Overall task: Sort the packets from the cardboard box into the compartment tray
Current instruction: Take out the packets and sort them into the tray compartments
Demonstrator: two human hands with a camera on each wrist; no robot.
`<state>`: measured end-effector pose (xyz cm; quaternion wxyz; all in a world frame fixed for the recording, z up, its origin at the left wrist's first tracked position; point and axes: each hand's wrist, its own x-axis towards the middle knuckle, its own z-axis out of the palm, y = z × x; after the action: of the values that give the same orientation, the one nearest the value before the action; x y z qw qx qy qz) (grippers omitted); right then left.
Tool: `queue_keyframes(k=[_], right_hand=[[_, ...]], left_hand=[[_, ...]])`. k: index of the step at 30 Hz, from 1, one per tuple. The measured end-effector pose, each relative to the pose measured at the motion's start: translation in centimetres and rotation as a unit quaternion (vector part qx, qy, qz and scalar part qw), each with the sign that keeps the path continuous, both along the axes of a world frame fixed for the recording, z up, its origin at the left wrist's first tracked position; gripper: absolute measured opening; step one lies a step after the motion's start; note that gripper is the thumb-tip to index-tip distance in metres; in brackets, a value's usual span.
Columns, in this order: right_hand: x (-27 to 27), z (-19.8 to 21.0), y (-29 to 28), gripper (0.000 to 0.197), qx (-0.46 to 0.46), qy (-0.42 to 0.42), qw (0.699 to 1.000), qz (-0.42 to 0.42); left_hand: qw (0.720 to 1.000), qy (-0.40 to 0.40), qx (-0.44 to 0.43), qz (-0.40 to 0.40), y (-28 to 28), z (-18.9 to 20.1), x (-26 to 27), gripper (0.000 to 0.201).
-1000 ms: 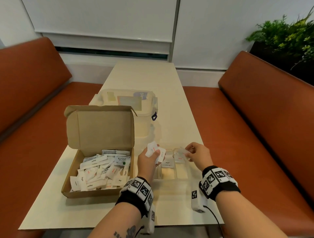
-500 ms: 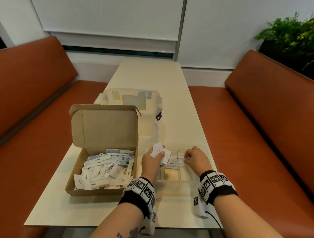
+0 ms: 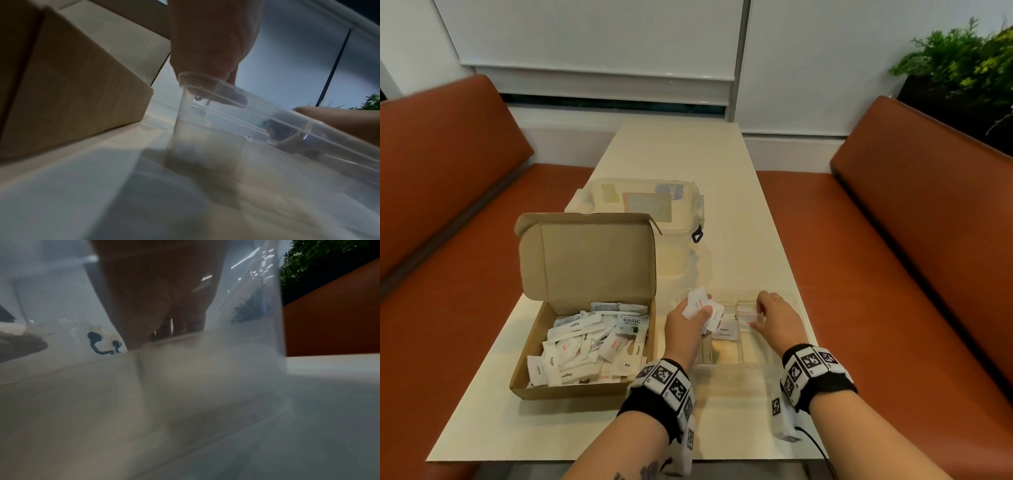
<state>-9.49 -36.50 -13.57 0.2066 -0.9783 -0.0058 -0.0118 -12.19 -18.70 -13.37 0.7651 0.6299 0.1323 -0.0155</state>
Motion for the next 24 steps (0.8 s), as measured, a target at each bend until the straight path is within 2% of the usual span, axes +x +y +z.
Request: queue_keyframes(k=[5, 9, 12, 14, 19, 24], right_hand=[[0.2, 0.1, 0.2, 0.026, 0.006, -0.001, 1.000, -0.003], [0.2, 1.2, 1.3, 0.016, 0.097, -0.052, 0.994, -0.018], [0.2, 2.6, 2.9, 0.014, 0.246, -0.017, 0.969, -0.011], [0.2, 3.4, 3.7, 0.012, 0.306, 0.025, 0.952, 0.005], [0.5, 4.0, 3.9, 0.005, 0.379, 0.042, 0.924, -0.027], [0.3, 3.4, 3.2, 0.008, 0.419, -0.018, 0.902, -0.104]], left_hand=[[1.000, 0.002, -0.008, -0.001, 0.0, 0.0, 0.1, 0.022], [1.000, 0.000, -0.010, 0.003, -0.1, 0.0, 0.4, 0.022], [1.000, -0.001, -0.026, 0.004, -0.3, 0.3, 0.9, 0.021], [0.999, 0.000, -0.040, 0.004, -0.5, 0.4, 1.1, 0.020], [0.996, 0.015, -0.087, 0.012, -0.3, 0.4, 1.1, 0.016], [0.990, 0.034, -0.138, -0.004, -0.6, 0.6, 0.9, 0.015]])
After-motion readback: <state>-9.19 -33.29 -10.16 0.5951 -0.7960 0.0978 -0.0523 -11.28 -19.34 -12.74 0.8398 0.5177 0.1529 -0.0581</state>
